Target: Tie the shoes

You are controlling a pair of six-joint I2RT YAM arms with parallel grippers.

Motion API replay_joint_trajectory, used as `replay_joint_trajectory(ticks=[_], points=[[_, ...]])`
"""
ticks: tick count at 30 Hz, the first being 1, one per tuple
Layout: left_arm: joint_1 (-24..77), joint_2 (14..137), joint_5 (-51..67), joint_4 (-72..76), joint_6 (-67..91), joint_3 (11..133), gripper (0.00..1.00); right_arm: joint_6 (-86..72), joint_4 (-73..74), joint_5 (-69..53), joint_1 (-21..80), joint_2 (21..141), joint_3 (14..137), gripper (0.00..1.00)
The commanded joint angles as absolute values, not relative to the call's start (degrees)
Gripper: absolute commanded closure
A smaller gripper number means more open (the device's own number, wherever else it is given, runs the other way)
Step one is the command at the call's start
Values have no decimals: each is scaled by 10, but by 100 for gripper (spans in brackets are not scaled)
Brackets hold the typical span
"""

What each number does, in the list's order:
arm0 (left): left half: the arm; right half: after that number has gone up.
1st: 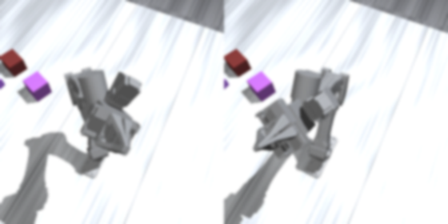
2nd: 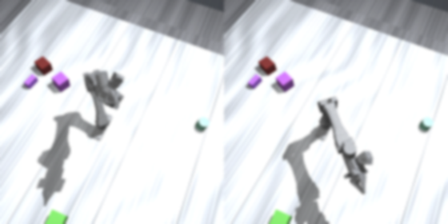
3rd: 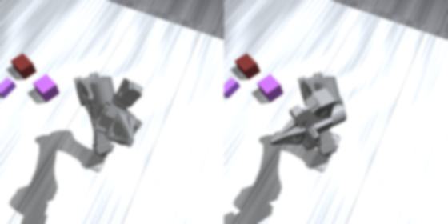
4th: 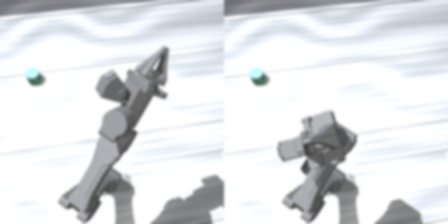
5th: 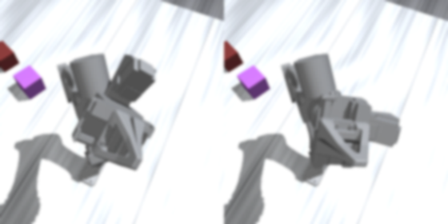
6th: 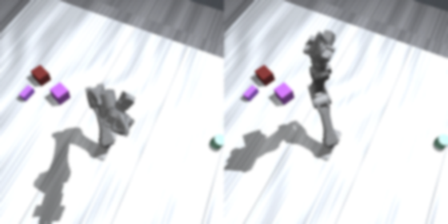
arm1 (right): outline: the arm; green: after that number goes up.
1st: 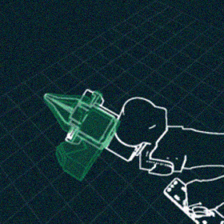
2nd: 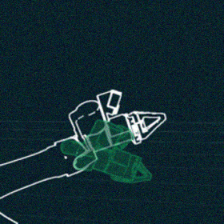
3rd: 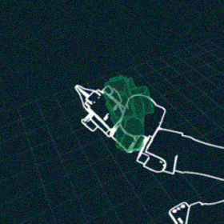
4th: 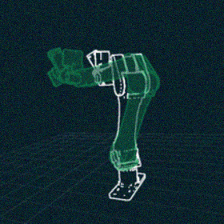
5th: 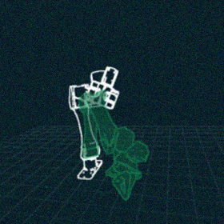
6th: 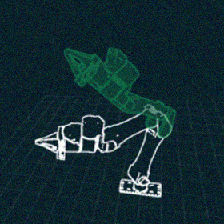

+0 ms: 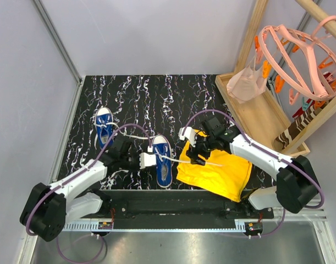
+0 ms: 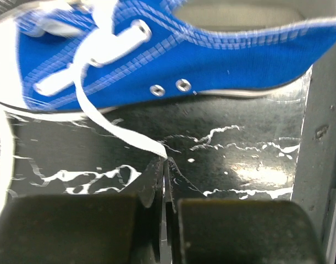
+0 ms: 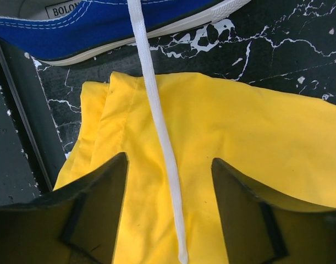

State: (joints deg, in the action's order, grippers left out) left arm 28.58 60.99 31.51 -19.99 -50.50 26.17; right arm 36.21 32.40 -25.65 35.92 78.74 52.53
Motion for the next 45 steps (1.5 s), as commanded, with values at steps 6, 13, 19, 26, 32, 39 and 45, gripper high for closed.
replay_joint_trajectory(ticks=[6,13,19,26,32,39,45], points=[[287,553,357,-186,-402,325,100,401,285,-287,357,816,521,51],[287,564,350,-174,-380,337,100,450,294,-262,357,830,506,53],[287,572,353,-171,-382,340,100,468,300,-227,357,835,490,52],[287,580,355,-170,-393,343,100,468,304,-199,357,827,478,52],[286,584,359,-171,-401,345,100,454,311,-180,356,814,472,53],[285,587,359,-171,-403,345,100,432,314,-165,355,793,486,57],[286,588,359,-169,-404,345,100,438,314,-159,351,806,488,65]])
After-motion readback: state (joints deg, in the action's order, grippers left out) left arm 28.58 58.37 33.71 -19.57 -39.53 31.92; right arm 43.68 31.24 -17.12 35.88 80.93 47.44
